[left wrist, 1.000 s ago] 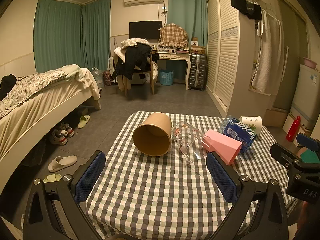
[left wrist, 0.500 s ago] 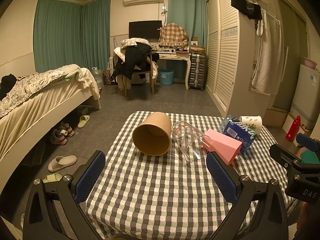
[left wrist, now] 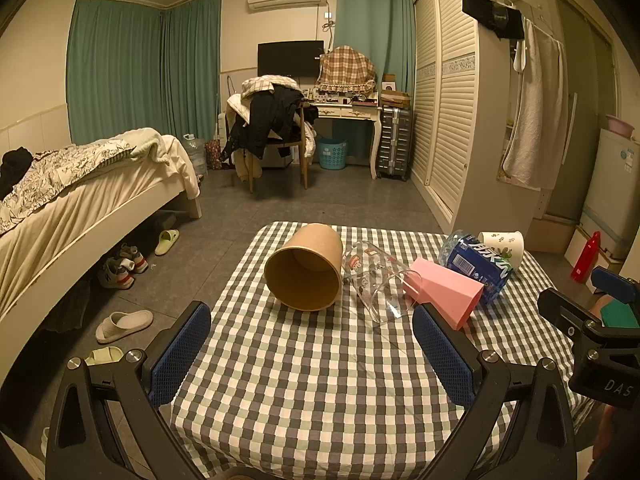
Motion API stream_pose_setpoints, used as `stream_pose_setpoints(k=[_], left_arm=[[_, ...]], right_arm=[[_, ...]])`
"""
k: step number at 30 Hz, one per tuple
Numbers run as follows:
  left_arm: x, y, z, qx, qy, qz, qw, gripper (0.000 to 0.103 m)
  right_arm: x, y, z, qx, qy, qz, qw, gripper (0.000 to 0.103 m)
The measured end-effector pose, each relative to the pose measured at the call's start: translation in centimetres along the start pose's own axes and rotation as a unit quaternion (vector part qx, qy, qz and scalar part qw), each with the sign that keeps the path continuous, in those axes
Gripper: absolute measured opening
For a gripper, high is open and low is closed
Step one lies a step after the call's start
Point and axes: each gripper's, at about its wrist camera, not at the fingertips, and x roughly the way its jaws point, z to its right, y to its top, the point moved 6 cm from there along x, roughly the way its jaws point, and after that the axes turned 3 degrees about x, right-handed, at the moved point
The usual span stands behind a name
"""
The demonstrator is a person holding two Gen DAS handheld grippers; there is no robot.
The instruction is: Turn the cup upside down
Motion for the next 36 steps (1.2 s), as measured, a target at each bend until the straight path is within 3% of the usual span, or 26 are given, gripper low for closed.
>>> stream_pose_setpoints(k=[12, 21, 29, 36], left_arm=[[1.0, -0.1, -0.4, -0.008, -0.007, -0.013, 0.9999, 0.103], [3.2, 2.0, -2.5, -0.020, -0.014, -0.036, 0.9990, 0.103], [9.2, 4.5, -2.8, -0.021, -0.043, -0.061, 0.9970, 0.103], [15.7, 2.7, -1.9, -0.023, -0.051, -0.119, 0.9913, 0.103]], right_arm=[[1.2, 0.5, -0.3, 0.005, 0.013, -0.006, 1.000, 0.103], [4.0, 2.8, -1.2, 0.009, 0.023, -0.012, 1.000, 0.103], [7.6, 3.7, -0.4, 0.027, 0.013, -0.023, 0.999, 0.103], [10.1, 3.7, 2.2, 0.057, -0.008, -0.037, 0.998, 0.103]])
